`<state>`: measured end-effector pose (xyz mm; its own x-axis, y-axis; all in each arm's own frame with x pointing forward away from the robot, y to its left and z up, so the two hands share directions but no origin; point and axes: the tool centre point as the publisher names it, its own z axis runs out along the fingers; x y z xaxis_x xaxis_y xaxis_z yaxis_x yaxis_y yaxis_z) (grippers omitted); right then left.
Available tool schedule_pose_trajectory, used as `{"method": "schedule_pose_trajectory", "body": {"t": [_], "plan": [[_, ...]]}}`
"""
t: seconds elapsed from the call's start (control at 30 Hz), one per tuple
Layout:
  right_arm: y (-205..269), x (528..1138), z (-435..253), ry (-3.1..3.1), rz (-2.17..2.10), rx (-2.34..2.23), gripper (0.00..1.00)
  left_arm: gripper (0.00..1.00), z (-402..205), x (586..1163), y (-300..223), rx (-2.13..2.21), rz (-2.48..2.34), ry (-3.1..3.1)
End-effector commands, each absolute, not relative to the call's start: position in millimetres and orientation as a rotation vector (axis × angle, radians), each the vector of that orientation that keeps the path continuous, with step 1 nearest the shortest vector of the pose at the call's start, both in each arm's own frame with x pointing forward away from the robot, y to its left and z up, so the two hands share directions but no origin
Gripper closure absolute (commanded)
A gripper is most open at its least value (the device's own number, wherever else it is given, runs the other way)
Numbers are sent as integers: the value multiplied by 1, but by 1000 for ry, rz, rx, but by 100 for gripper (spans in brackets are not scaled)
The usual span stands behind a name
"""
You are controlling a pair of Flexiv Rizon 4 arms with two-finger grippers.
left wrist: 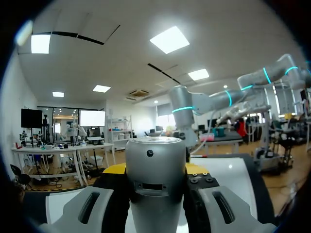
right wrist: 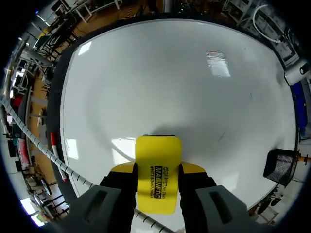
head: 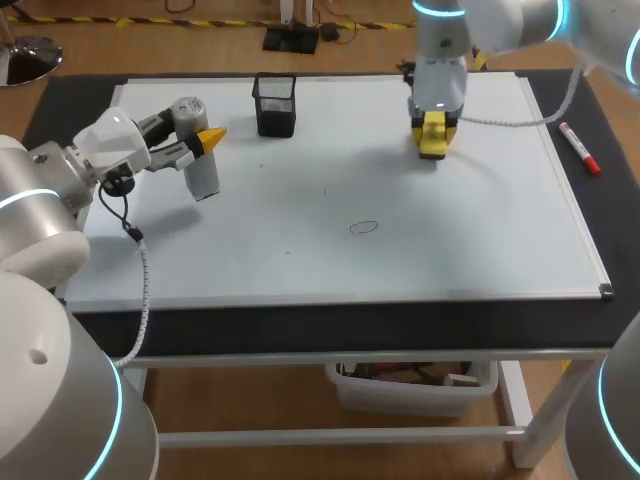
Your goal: Pick up the inspection probe, press it on each red-marked spot on the whiteboard one by one, put down the probe, pick up the eraser, and wipe off all the red marks.
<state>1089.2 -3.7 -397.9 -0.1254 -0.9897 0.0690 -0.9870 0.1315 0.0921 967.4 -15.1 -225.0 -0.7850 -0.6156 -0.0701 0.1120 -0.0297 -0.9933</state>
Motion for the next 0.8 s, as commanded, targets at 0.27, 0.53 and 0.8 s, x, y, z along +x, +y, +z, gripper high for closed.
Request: {"method": "schedule_pose_trajectory", "body": {"t": [0.27, 0.53, 0.8], "plan": [[-69, 1081, -369, -2380, -52, 1970, 100, 100, -226, 968, -17, -529, -1865, 1734], [-95, 1076, -364, -2394, -35, 1961, 100, 100, -226, 968, -17, -529, -1865, 1734], [-102, 1072, -362, -2364, -3, 1973, 100, 100, -226, 968, -17, -529, -1865, 1734]]}}
